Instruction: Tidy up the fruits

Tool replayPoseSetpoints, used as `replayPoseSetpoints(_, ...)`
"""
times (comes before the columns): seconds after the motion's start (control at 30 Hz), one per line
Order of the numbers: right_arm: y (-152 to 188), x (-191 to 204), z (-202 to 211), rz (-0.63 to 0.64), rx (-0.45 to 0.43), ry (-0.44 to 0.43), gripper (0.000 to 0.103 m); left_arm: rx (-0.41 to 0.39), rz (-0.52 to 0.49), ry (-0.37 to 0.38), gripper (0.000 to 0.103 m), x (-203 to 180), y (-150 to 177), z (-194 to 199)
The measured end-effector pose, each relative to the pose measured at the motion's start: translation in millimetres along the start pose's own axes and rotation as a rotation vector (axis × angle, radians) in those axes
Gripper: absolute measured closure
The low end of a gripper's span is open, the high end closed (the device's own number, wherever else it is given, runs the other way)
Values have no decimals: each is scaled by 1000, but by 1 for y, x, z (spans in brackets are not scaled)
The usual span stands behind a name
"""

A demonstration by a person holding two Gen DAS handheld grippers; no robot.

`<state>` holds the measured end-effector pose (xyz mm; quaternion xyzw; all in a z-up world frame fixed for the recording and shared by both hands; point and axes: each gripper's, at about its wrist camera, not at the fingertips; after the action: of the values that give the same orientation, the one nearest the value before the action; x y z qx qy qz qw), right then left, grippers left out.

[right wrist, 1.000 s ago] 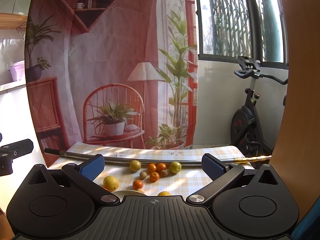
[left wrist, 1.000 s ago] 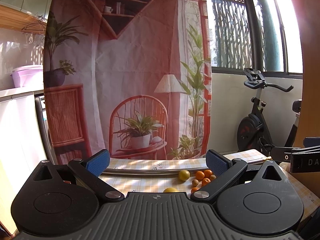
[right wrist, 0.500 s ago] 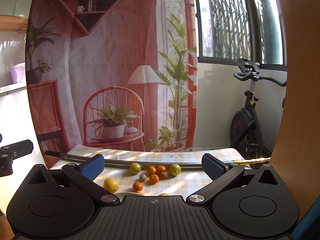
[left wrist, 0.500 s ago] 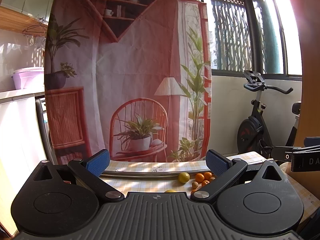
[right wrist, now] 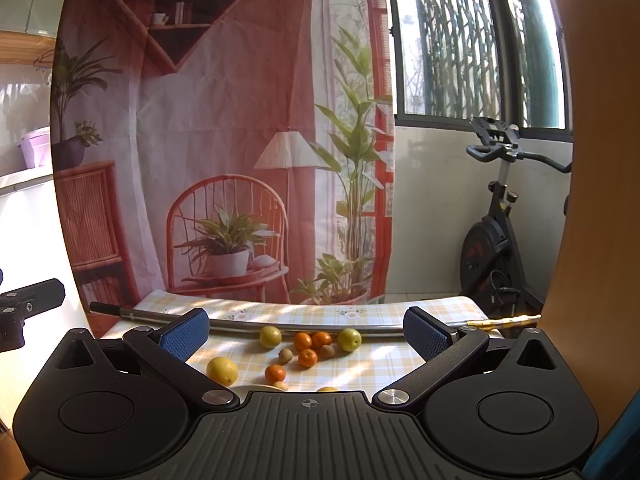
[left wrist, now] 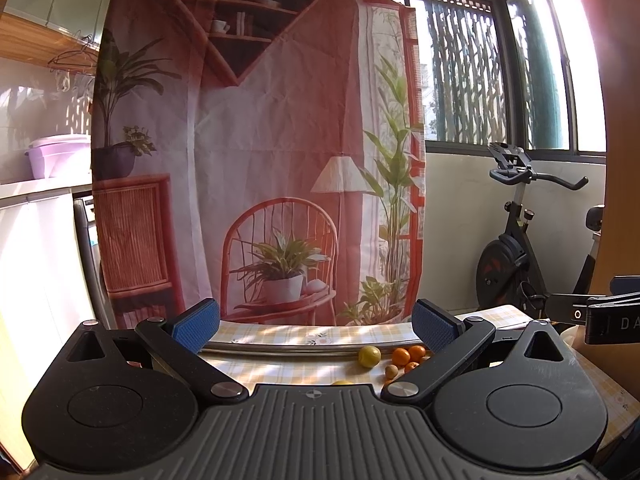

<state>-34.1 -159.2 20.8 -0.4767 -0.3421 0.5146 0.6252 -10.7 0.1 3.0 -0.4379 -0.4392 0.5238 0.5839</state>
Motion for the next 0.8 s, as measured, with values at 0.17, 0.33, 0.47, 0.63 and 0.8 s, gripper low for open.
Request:
replayPoseSetpoints(0.17,1,0,0,-5,-4,4,0,-4,5,-1,0,1,0,0)
replayPoseSetpoints(0.33,1,-1,1,-10,-8,6,0,-5,6,-2,0,1,0,0)
replayPoseSetpoints(0.47,1,-2,1,-11,-8,6,0,-7,8,-4,0,1,0,0)
replayPoseSetpoints(0.63,2,-2,2,-11,-11,10,0,-7,8,-5,0,1,0,0)
replayPoseSetpoints(0.8,3,-3,1,-13,-13,11,0,-9,9,-9,0,1,0,0)
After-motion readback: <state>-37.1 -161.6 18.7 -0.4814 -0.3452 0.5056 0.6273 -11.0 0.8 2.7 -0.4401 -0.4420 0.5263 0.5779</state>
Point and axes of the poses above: each gripper's, at about its wrist camera, not at the fingertips, and z roughly against the way its jaws point, x to its left, y to its underside, and after that the axes turned 4 degrees about y, right-handed
